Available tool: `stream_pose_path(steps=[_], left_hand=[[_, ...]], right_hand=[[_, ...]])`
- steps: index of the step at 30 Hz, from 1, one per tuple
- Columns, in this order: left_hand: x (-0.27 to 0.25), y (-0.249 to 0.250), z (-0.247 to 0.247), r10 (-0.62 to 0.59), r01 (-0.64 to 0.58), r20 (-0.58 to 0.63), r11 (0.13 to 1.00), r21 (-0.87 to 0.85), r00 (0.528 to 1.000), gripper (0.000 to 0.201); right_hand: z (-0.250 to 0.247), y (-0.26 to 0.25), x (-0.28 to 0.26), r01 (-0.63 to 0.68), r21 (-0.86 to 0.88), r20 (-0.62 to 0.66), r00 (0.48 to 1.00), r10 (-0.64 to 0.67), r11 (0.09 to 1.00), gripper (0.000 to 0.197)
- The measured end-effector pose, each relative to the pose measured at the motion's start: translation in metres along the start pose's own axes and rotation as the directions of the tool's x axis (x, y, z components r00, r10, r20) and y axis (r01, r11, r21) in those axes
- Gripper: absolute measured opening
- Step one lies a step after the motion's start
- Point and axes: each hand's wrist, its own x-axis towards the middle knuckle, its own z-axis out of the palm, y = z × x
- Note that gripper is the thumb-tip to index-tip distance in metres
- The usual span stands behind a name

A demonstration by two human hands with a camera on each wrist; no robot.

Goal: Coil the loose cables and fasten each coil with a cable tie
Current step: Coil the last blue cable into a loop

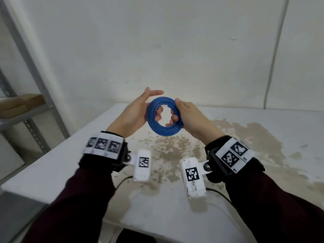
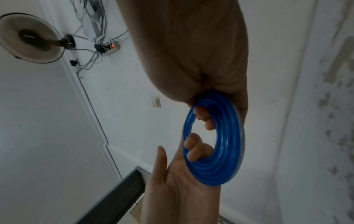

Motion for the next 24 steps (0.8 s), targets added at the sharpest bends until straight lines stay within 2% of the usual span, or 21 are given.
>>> stream_pose_path(steps=[1,2,3,4,5,6,7,8,9,12,15,16,17,18,19,20,22,24], left_hand=[[-0.004,0.001,-0.017,-0.064,0.062,0.032,0.997,0.037,0.997,0.045],[-0.007,0.001,-0.034,-0.125,0.123,0.005,0.981,0.152,0.992,0.043],[-0.009,0.000,-0.050,-0.186,0.203,-0.080,0.923,0.327,0.979,0.037],[-0.011,-0.002,-0.066,-0.238,0.309,-0.201,0.801,0.513,0.950,0.031],[-0.012,-0.011,-0.085,-0.283,0.427,-0.321,0.614,0.663,0.904,0.029],[-0.013,-0.018,-0.101,-0.323,0.516,-0.410,0.409,0.752,0.853,0.031],[-0.015,-0.026,-0.115,-0.355,0.568,-0.473,0.240,0.787,0.806,0.035],[-0.019,-0.032,-0.125,-0.383,0.599,-0.520,0.123,0.791,0.764,0.039],[-0.022,-0.039,-0.131,-0.403,0.610,-0.545,0.044,0.791,0.735,0.040],[-0.031,-0.056,-0.139,-0.428,0.599,-0.555,-0.039,0.800,0.713,0.019],[-0.030,-0.072,-0.156,-0.407,0.493,-0.560,-0.264,0.829,0.722,0.018],[-0.026,-0.075,-0.162,-0.384,0.458,-0.538,-0.285,0.842,0.750,0.018],[-0.022,-0.074,-0.164,-0.383,0.463,-0.521,-0.239,0.853,0.762,0.019],[-0.017,-0.068,-0.159,-0.383,0.505,-0.512,-0.129,0.854,0.769,0.017],[-0.012,-0.058,-0.149,-0.373,0.543,-0.499,0.016,0.839,0.782,0.011],[-0.007,-0.046,-0.137,-0.330,0.547,-0.476,0.169,0.820,0.815,0.007],[0.008,-0.025,-0.116,-0.185,0.453,-0.417,0.463,0.761,0.890,0.011],[0.015,-0.004,-0.091,-0.045,0.271,-0.319,0.646,0.713,0.947,0.015]], right_hand=[[0.006,0.004,0.000,-0.017,0.037,0.008,1.000,0.017,0.999,0.043],[0.010,0.008,0.001,-0.045,0.075,0.027,0.999,0.043,0.996,0.043],[0.015,0.013,0.001,-0.084,0.117,0.053,0.996,0.078,0.990,0.043],[0.020,0.018,0.002,-0.129,0.156,0.083,0.990,0.117,0.979,0.043],[0.025,0.022,0.002,-0.172,0.183,0.109,0.982,0.154,0.968,0.043],[0.030,0.025,0.002,-0.206,0.196,0.128,0.975,0.184,0.959,0.042],[0.035,0.028,0.003,-0.232,0.202,0.145,0.968,0.206,0.951,0.042],[0.040,0.029,0.003,-0.254,0.207,0.164,0.961,0.223,0.945,0.041],[0.043,0.031,0.003,-0.275,0.212,0.182,0.954,0.238,0.938,0.041],[0.051,0.032,0.005,-0.347,0.213,0.246,0.924,0.293,0.913,0.040],[0.055,0.030,0.006,-0.380,0.210,0.271,0.908,0.320,0.901,0.039],[0.055,0.030,0.005,-0.384,0.207,0.272,0.906,0.324,0.900,0.038],[0.054,0.028,0.005,-0.384,0.204,0.275,0.905,0.323,0.901,0.036],[0.052,0.026,0.005,-0.378,0.202,0.280,0.906,0.316,0.904,0.035],[0.049,0.024,0.005,-0.365,0.191,0.287,0.908,0.304,0.911,0.033],[0.046,0.021,0.006,-0.344,0.165,0.297,0.911,0.286,0.925,0.033],[0.037,0.013,0.008,-0.267,0.066,0.332,0.914,0.231,0.961,0.034],[0.026,0.002,0.011,-0.152,-0.055,0.358,0.920,0.161,0.987,0.034]])
